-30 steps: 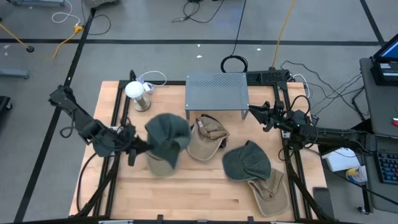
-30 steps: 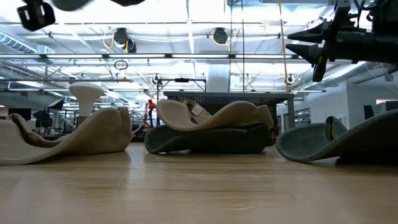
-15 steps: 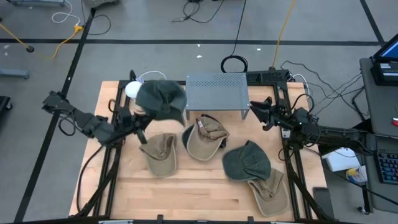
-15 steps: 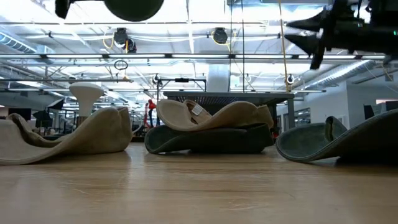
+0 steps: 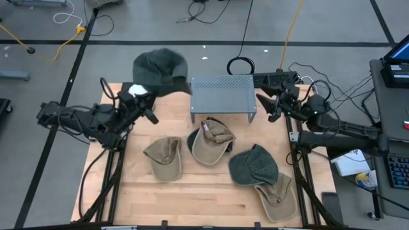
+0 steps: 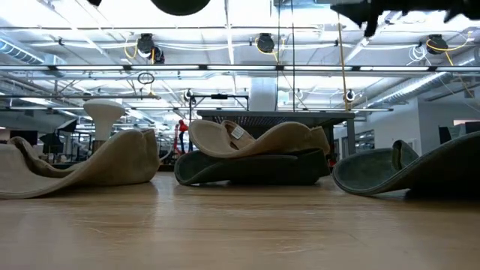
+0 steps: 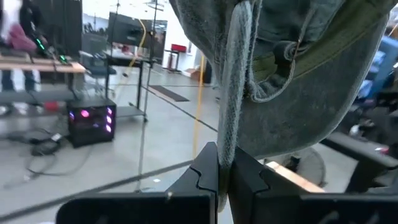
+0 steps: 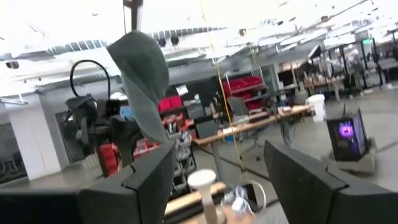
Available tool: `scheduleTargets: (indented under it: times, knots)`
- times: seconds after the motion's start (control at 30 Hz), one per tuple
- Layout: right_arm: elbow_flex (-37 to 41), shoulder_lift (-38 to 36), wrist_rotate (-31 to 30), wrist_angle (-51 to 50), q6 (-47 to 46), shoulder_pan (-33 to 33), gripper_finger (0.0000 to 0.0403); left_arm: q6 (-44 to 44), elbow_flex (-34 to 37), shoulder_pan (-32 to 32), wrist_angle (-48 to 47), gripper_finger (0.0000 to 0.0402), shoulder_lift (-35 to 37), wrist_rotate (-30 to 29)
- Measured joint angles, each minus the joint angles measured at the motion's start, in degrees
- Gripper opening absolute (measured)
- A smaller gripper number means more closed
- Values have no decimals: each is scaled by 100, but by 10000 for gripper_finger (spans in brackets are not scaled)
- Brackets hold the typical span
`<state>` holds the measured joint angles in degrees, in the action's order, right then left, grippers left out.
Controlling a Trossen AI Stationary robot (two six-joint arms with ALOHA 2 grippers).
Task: Pick & Place hat
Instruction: Put the left green cap on the shelf
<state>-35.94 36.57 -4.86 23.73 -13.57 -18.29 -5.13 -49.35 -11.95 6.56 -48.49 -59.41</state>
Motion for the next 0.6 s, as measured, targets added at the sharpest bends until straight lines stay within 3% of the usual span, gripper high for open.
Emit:
scheduleTargets:
  times: [0.33, 0.6]
  knots:
    - [-1220, 935, 40, -89, 386, 106, 241, 316, -1921, 721, -990, 9, -1315, 656]
    - [-2112, 1724, 12, -352, 1305, 489, 240, 880, -3173, 1086, -985, 9, -2416, 1290]
